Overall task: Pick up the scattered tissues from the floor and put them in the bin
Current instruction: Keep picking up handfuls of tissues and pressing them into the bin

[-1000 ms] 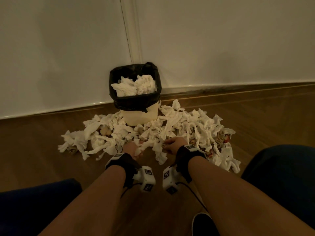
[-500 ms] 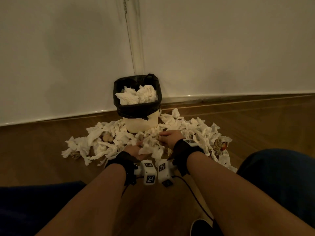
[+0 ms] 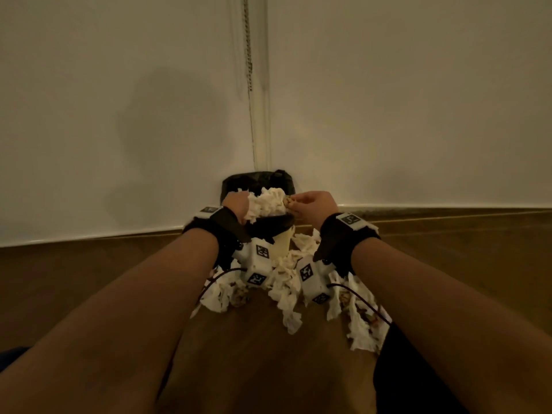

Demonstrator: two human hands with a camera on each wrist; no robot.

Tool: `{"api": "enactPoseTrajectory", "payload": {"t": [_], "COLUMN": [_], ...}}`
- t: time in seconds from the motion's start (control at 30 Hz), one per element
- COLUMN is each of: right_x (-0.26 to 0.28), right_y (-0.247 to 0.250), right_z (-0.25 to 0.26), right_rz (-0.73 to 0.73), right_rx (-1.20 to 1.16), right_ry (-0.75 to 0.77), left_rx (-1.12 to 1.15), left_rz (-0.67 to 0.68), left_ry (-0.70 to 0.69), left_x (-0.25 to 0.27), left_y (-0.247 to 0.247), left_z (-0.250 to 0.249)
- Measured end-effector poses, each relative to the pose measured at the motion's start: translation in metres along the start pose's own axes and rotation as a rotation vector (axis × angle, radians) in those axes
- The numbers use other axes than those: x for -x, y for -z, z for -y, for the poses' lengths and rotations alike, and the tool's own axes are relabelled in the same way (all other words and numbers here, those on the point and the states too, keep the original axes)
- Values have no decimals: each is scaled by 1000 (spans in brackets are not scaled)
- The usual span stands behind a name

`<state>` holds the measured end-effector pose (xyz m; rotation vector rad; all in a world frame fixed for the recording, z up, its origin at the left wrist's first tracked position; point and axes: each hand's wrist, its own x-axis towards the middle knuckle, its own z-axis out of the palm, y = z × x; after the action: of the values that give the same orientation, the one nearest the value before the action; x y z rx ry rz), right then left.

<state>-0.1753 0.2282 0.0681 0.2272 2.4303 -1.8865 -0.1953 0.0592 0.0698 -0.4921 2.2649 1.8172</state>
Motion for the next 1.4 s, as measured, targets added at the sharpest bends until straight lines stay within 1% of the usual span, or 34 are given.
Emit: {"api": "enactPoseTrajectory", "payload": {"t": [0.03, 0.07, 0.13, 0.2, 0.27, 0.33, 0.4, 0.53, 0.67, 0.73, 0.8, 0.83, 0.9, 0.97, 1.07, 1.1, 1.17, 1.23, 1.27, 1.33, 1.37, 1.4], "right_x": [-1, -3, -11, -19, -30, -40, -53, -77, -94, -98, -101, -102, -101, -101, -108, -106, -109, -110, -110, -105, -106, -102], "right_y": [0, 0, -5, -13, -23, -32, -39, -49, -57, -64, -70, -73, -77, -80, -86, -87, -89, -91, -91, -91, -92, -90], "right_z": [5, 8, 8, 6, 0, -5, -10, -16, -21, -25, -31, -34, -40, -43, -47, -45, -47, -49, -48, -48, -50, -47], "right_rz": [-14, -21, -26, -22, 9, 33, 34, 29, 91, 83, 71, 91, 136, 201, 308, 340, 391, 418, 415, 375, 336, 337], "right_rx": [114, 201, 297, 355, 408, 502, 553, 613, 754, 764, 812, 851, 930, 994, 1090, 1142, 1228, 1221, 1189, 1135, 1114, 1094], "right_ry": [38, 75, 142, 170, 177, 200, 216, 193, 188, 147, 145, 162, 225, 252, 272, 247, 280, 282, 244, 191, 166, 117], "left_rx": [-50, -112, -236, -326, -389, -509, -615, -790, -918, -982, -1087, -1142, -1182, -1212, -1302, -1318, -1354, -1409, -1431, -1454, -1432, -1411], "left_rz": [-40, -30, -45, -170, -232, -235, -216, -164, -130, -130, -128, -108, -31, 31, 30, 38, 70, 113, 129, 177, 188, 204], "left_ry": [-35, -52, -69, -90, -156, -269, -369, -419, -451, -456, -453, -437, -362, -301, -255, -264, -303, -306, -317, -332, -356, -362], "left_x": [-2, -7, -20, -25, -29, -33, -41, -60, -77, -84, -89, -93, -98, -103, -108, -109, -114, -113, -113, -112, -110, -109], "left_y": [5, 11, 20, 25, 28, 29, 31, 26, 16, 11, 8, 6, 3, -4, -12, -14, -18, -20, -21, -21, -19, -18], "left_z": [-3, -5, 1, 12, 22, 32, 40, 47, 43, 41, 39, 38, 33, 30, 30, 30, 29, 29, 30, 34, 34, 35]}}
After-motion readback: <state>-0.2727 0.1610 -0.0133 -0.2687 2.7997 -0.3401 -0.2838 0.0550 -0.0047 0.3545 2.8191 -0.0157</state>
